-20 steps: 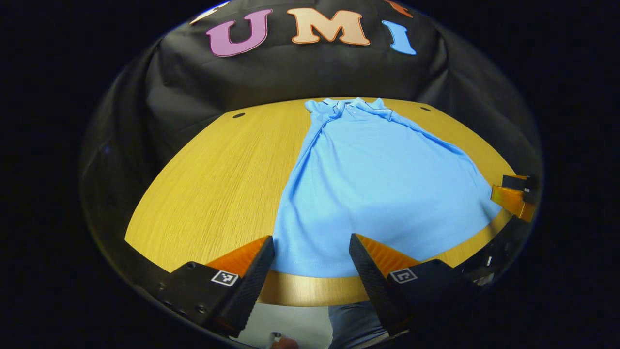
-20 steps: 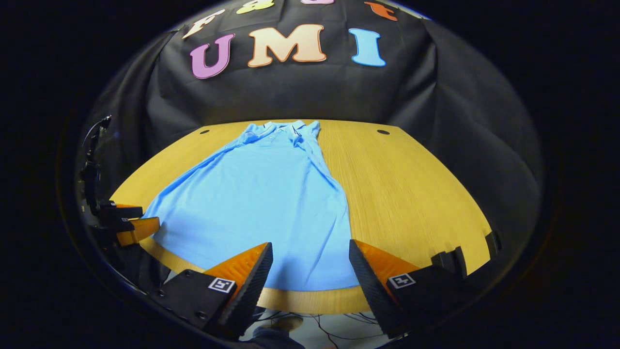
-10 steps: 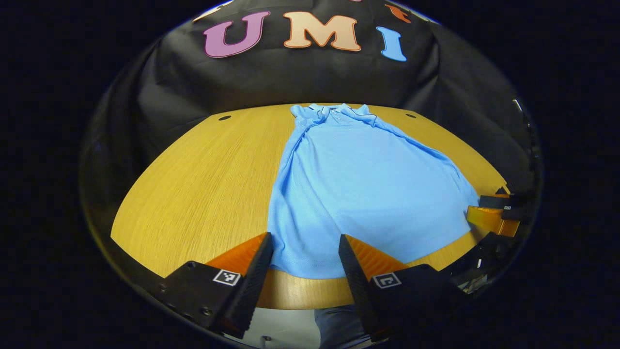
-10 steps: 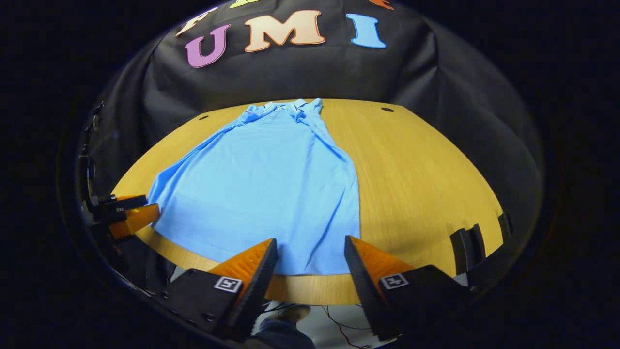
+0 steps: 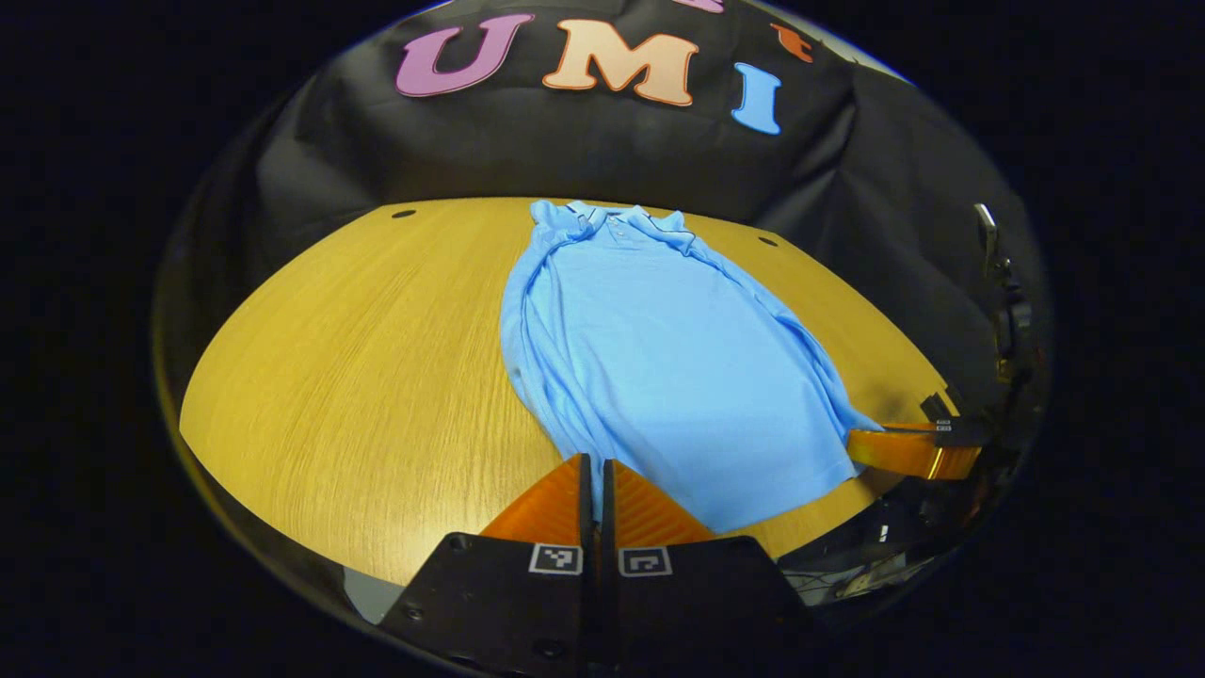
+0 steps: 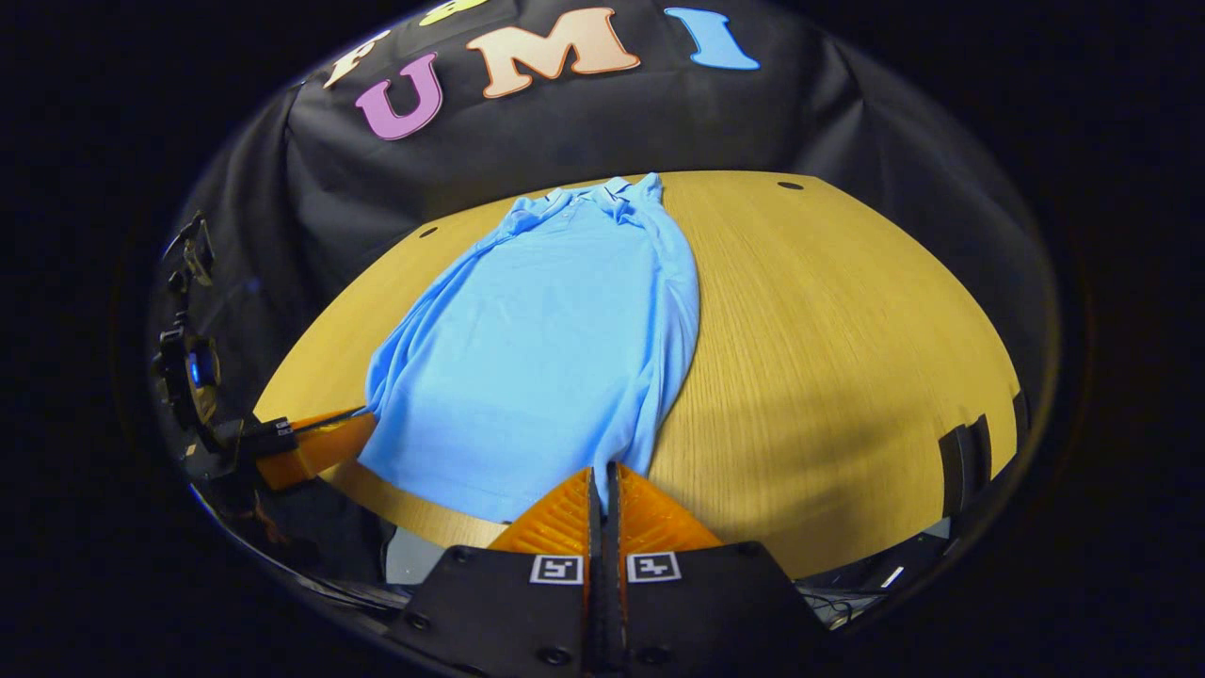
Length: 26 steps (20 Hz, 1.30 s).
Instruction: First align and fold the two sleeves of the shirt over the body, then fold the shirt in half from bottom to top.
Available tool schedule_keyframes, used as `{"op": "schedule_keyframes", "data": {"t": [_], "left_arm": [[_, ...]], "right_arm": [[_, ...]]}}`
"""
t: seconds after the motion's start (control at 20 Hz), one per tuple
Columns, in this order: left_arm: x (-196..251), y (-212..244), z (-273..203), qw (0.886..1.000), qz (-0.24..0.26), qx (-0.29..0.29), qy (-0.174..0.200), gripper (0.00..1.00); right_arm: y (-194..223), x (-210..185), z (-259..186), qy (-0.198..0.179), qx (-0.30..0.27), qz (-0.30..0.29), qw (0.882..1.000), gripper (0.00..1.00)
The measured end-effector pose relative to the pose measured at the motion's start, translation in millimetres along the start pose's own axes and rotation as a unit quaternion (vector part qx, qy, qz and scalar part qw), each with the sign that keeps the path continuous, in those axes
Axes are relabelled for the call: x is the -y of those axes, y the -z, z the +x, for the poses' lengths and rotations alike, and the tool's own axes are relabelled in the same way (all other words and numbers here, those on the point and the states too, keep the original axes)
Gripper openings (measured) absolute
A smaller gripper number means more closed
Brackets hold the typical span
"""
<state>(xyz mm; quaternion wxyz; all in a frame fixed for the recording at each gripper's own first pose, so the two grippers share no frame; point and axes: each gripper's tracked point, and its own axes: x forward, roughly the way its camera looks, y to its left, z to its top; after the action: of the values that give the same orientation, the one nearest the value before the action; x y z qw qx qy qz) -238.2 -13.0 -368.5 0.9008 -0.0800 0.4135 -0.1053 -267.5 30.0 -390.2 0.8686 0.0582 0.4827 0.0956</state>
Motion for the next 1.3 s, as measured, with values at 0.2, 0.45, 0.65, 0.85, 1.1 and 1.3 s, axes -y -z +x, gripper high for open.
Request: {"op": "schedule_keyframes", "data": {"t": [0.2, 0.45, 0.65, 0.85, 1.1, 1.3], "left_arm": [[-17, -17, -5, 0.999, -0.003, -0.01, -0.032, 0.0], [-21, -71, -13, 0.999, -0.024, 0.03, -0.022, 0.0], [-25, -114, -10, 0.998, -0.028, 0.056, -0.014, 0.0], [-30, -155, 2, 0.997, -0.03, 0.074, -0.008, 0.0], [-44, -200, 24, 0.995, -0.047, 0.091, -0.006, 0.0], [-56, -234, 45, 0.994, -0.034, 0.102, -0.006, 0.0]], "right_arm": [[-20, -5, -5, -0.015, 0.021, 0.005, 1.0, 0.03], [-74, -2, -18, -0.022, 0.071, 0.008, 0.997, 0.03], [-122, -4, -20, -0.023, 0.105, 0.012, 0.994, 0.02], [-167, -12, -9, -0.028, 0.127, 0.008, 0.992, 0.02], [-224, -16, 10, -0.033, 0.162, 0.019, 0.986, 0.03], [-265, -5, 28, -0.024, 0.182, 0.034, 0.982, 0.02]]}}
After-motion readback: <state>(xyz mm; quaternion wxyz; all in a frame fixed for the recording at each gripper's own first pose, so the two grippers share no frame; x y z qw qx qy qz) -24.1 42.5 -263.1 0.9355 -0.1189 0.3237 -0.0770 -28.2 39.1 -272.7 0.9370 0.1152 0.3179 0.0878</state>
